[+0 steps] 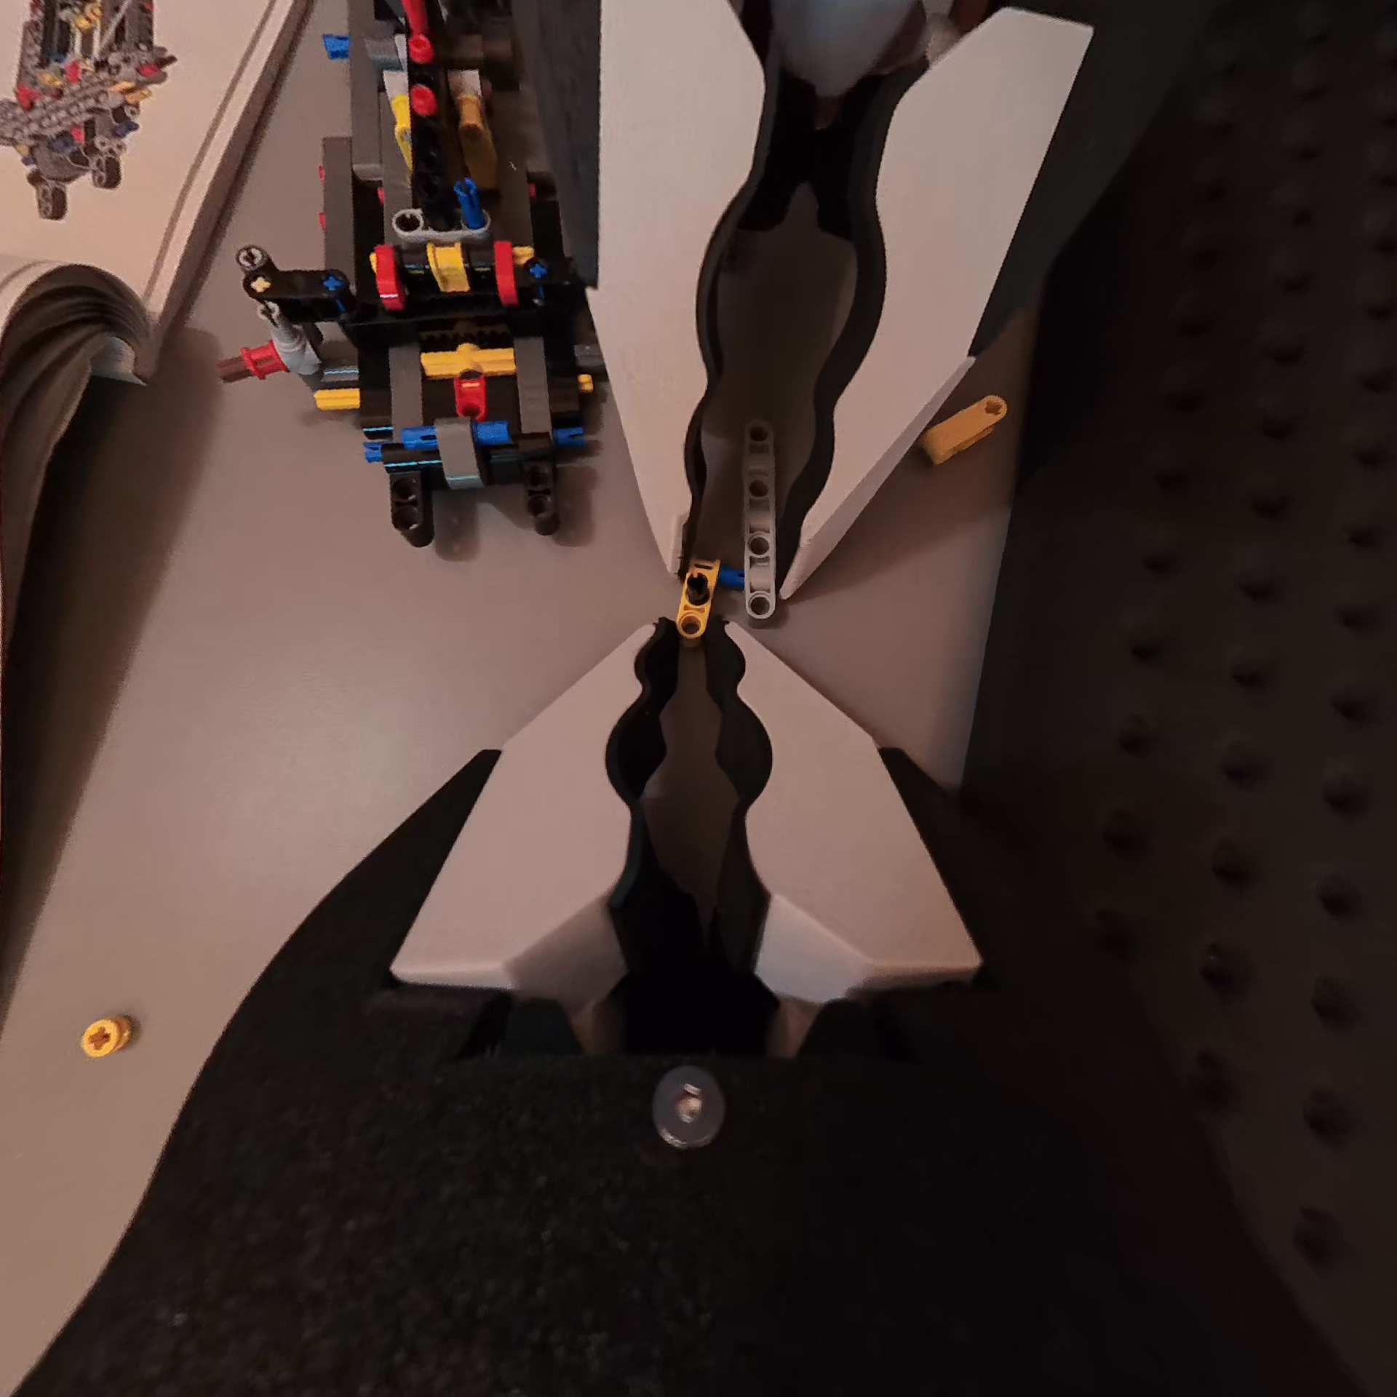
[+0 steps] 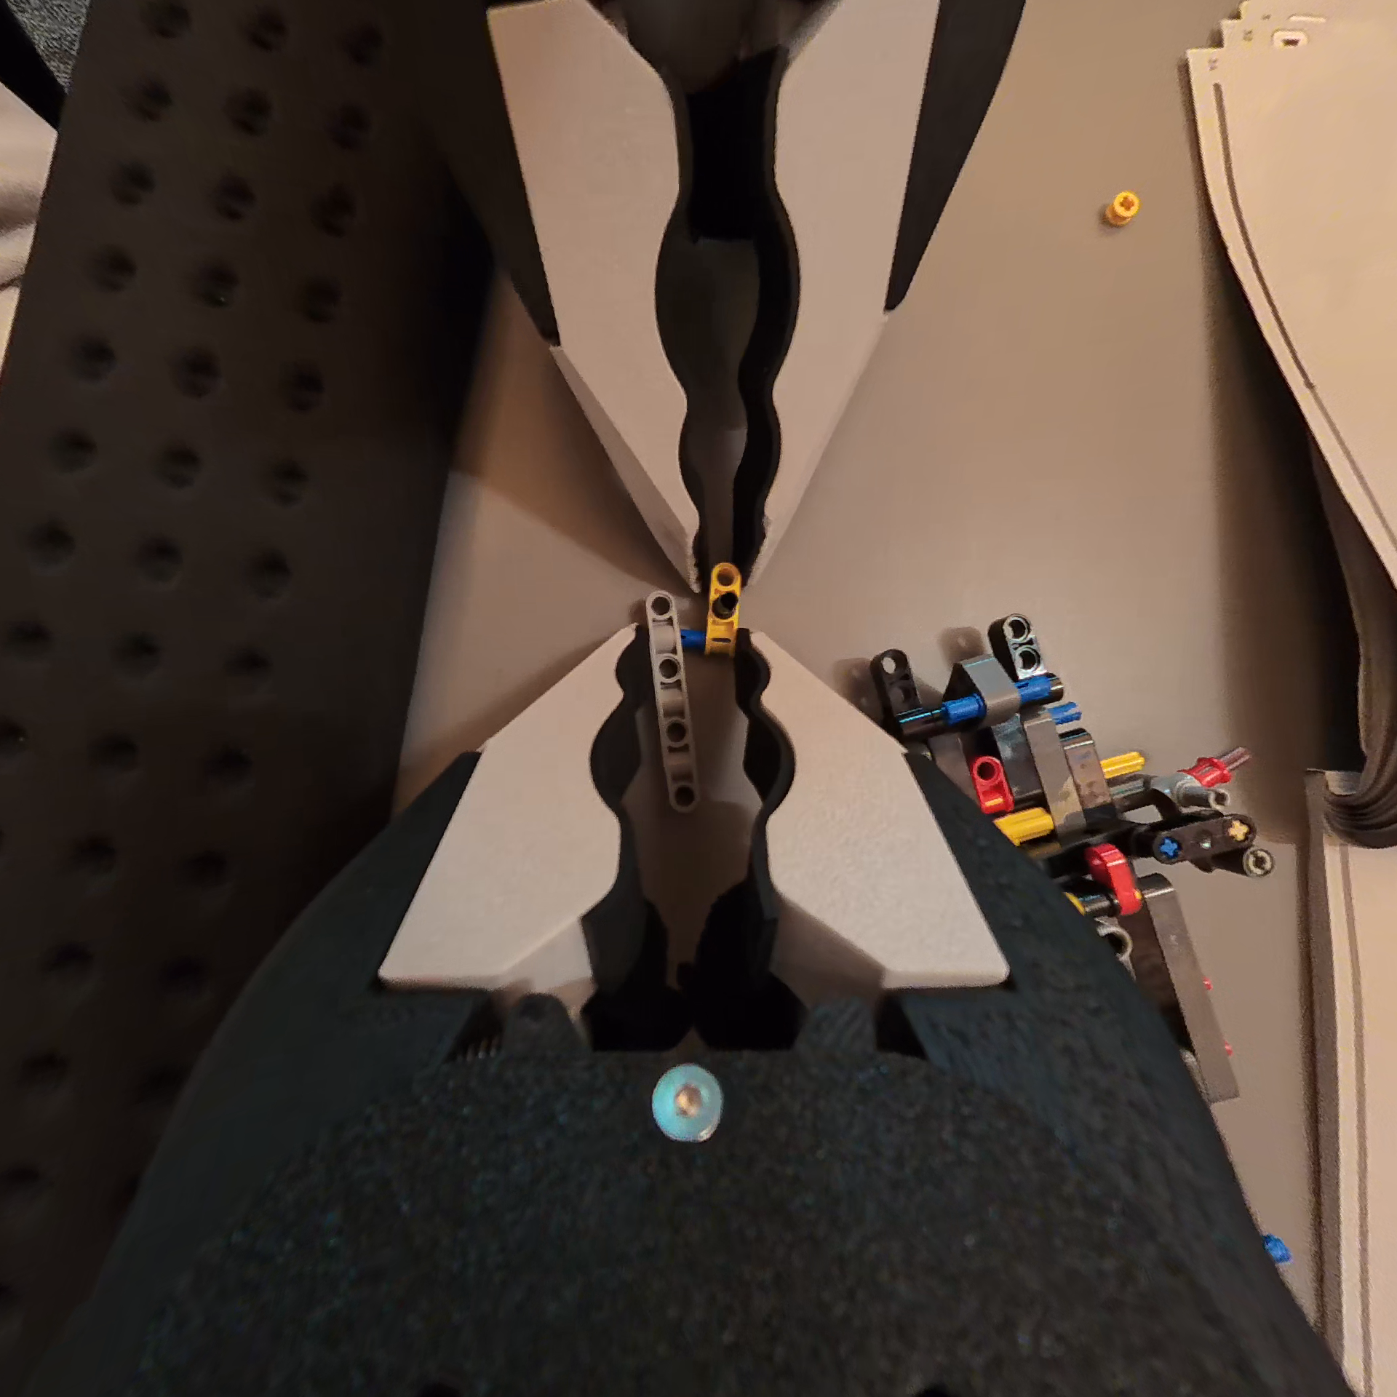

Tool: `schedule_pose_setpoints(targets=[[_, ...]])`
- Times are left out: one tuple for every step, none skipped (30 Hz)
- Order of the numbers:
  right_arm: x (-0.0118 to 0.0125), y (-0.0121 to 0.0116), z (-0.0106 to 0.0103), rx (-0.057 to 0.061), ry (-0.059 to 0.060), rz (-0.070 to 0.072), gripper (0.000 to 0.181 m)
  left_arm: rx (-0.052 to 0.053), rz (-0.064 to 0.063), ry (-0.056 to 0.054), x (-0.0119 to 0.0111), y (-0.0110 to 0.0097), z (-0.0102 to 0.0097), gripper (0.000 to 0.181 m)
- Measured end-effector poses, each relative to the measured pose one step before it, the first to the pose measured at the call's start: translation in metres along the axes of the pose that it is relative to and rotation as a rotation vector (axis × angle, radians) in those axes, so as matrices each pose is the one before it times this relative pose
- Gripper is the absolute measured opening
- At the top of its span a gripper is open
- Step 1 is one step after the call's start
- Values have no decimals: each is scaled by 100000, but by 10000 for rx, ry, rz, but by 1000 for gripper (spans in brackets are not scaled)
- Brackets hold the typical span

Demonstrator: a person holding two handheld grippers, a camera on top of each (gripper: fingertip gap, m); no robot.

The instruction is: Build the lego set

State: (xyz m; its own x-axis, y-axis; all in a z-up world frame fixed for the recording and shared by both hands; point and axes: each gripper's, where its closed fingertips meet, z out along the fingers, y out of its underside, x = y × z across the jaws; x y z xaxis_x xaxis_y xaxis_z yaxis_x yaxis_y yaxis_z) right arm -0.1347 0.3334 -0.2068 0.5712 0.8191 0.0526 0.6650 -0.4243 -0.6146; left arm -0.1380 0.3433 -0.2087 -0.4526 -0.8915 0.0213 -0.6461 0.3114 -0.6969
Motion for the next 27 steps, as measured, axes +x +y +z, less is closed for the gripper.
schedule_pose_setpoints(targets=[[-9,-13,5,33,43,-4,22,39,-39,-10,-5,-3,4,6],[-2,-20,8,51,23,54,22,39,-144,81,-1,0,-7,6],[0,-8,11,63,-3,96,22,39,-208,110,-1,-2,-18,6],[-8,-14,9,82,-40,131,22,26,-132,70,-3,4,-26,6],[-5,-30,22,75,-33,127,22,12,-38,-42,-64,0,-12,6],[30,-27,11,59,6,88,22,2,-1,-70,-16,-1,-6,6],[22,-5,10,40,48,-8,22,8,56,-74,-18,-1,6,6],[6,-10,3,11,26,52,22,8,8,-48,-19,-5,17,6],[9,13,-2,-12,-14,112,22,7,-88,-8,-17,-16,34,6],[13,26,-8,2,-29,81,22,11,-91,8,-1,-27,26,6],[36,6,0,17,25,34,23,29,-119,13,-7,-36,18,6],[48,6,-9,8,44,26,23,43,-143,21,22,-21,20,6],[-4,6,-8,6,22,16,24,33,-75,-4,17,-18,4,6],[2,-7,1,10,10,46,24,13,-7,-18,17,3,7,6],[-16,3,3,16,-14,42,24,2,83,-24,33,15,0,6],[-41,11,-8,24,-32,-3,23,-8,127,-11,22,5,2,5],[-42,18,-10,15,-42,-29,23,-8,139,16,46,4,16,5],[-24,23,-18,-4,-48,-35,23,-15,152,32,29,5,0,5],[-27,12,-7,-6,-41,-75,23,-41,171,47,9,16,4,5],[-6,16,-5,-17,-33,-105,23,-54,174,52,10,-3,3,6],[1,10,-2,-40,-44,-109,23,-54,115,60,7,4,5,6],[4,18,0,-31,-35,-57,23,-30,35,66,0,3,0,6],[6,14,-2,-20,-14,-74,23,4,-25,69,11,-10,1,6],[-7,2,3,12,14,-120,23,20,-63,58,6,-4,-4,6],[-24,4,1,37,20,-94,23,11,-94,24,6,-2,0,6],[-26,-2,-2,56,14,-7,23,9,-66,-20,22,1,7,6],[-3,0,-4,59,8,7,23,20,11,-57,7,-3,-3,6]])
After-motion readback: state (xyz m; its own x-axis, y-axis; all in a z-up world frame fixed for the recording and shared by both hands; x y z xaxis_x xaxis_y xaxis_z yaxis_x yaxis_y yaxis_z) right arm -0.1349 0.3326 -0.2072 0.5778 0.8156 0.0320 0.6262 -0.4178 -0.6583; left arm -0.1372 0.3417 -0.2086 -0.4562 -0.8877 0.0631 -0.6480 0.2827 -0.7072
